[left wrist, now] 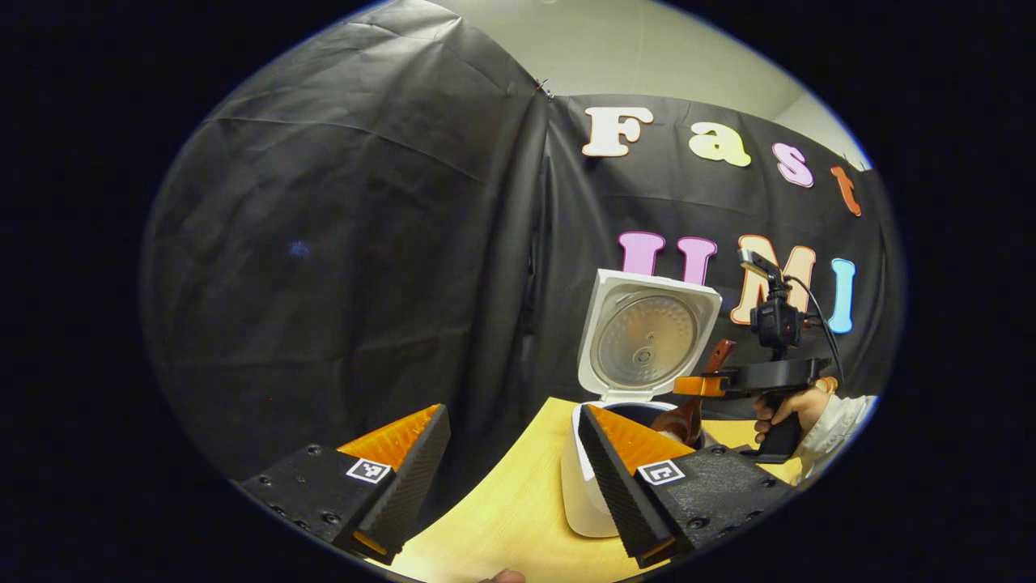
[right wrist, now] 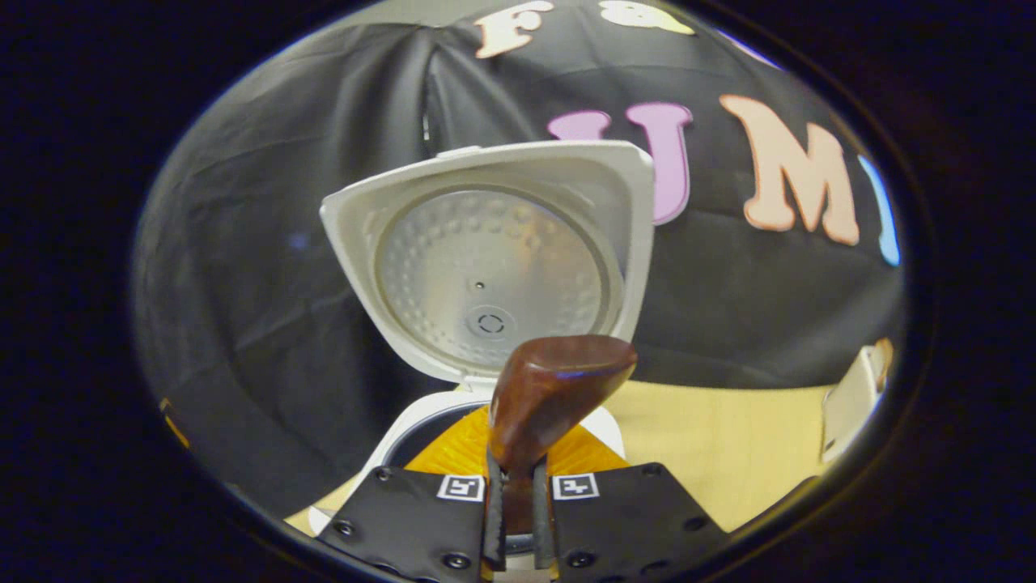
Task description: Close the left gripper, press the button to open the rice cooker; take a wooden spoon from the chopstick holder with the right hand, scoop a spoonful of rice and pour it into the rice cooker, then put the wooden spoon back into the chopstick holder.
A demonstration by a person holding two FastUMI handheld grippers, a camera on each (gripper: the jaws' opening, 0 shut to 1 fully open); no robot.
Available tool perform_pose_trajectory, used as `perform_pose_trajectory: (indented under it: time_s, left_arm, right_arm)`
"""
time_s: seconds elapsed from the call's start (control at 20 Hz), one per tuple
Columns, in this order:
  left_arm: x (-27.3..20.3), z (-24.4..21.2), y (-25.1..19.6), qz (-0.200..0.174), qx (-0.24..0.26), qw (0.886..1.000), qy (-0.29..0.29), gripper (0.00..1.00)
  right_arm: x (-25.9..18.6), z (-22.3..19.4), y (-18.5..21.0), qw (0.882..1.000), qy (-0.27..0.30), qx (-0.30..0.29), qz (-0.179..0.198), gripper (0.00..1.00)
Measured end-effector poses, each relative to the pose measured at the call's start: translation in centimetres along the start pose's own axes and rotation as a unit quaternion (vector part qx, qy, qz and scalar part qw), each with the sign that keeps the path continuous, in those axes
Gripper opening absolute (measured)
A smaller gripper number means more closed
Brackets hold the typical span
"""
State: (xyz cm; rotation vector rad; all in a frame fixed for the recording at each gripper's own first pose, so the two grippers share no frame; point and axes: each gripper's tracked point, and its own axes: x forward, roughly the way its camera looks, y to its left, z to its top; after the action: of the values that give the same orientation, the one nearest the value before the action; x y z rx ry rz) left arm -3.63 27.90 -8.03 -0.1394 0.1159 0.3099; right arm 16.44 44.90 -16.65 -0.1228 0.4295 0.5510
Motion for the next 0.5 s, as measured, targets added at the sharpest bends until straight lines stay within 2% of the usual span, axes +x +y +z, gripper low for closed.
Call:
perform_pose_trajectory:
  time_s: [0.05,0.25,0.4,0.5]
  left_arm:
    - [0.1,0.1,-0.1,-0.001,0.001,1.0,-0.001,0.91]
    - [0.2,0.3,-0.4,-0.005,0.001,1.0,-0.004,0.94]
    - [0.1,0.6,-0.6,-0.006,0.001,1.0,-0.007,0.91]
    - [0.1,0.7,-0.7,-0.006,0.004,1.0,-0.008,0.94]
  right_arm:
    - [-0.2,0.6,-0.2,0.999,-0.012,-0.036,-0.003,0.16]
    - [-0.6,1.8,0.1,0.99,-0.048,-0.13,-0.01,0.17]
    - [-1.4,3.4,0.1,0.977,-0.081,-0.196,-0.018,0.16]
    - [-2.0,4.3,0.5,0.97,-0.101,-0.218,-0.018,0.17]
